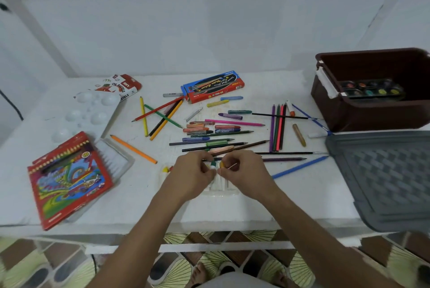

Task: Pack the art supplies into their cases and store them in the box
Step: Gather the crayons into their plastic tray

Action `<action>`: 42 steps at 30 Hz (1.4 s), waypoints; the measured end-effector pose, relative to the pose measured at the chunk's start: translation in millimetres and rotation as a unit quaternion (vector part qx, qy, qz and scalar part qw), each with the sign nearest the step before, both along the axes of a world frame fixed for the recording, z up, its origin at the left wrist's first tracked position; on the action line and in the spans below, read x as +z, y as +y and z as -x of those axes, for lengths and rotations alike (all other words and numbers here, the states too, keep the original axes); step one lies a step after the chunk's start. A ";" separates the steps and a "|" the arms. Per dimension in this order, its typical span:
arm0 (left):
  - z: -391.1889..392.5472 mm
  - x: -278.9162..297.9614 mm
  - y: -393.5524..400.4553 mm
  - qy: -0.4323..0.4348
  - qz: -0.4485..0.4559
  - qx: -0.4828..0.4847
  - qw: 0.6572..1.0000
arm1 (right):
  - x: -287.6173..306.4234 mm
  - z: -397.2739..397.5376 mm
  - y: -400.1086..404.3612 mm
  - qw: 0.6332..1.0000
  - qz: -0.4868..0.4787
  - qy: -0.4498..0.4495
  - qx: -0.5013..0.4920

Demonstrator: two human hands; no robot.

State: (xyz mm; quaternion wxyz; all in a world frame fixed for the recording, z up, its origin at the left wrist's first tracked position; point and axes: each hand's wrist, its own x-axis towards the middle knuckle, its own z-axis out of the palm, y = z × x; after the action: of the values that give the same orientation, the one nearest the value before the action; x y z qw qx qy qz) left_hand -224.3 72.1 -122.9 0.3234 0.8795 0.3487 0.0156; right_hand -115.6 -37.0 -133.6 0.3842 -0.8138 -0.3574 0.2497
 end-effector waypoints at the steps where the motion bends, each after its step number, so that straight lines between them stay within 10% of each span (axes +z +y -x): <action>1: -0.3 -0.8 -1.3 0.002 -0.003 0.002 1.000 | -1.5 2.8 0.9 1.000 0.008 -0.012 -0.004; 42: 7.3 -9.0 4.2 0.053 -0.121 -0.119 0.984 | -15.7 11.8 -15.1 0.972 0.107 -0.186 0.093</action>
State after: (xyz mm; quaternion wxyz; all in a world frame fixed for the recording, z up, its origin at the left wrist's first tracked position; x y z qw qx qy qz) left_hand -231.7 76.3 -131.9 0.1957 0.9470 0.2532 -0.0276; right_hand -127.5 -52.2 -149.3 0.1970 -0.8454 -0.4680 0.1657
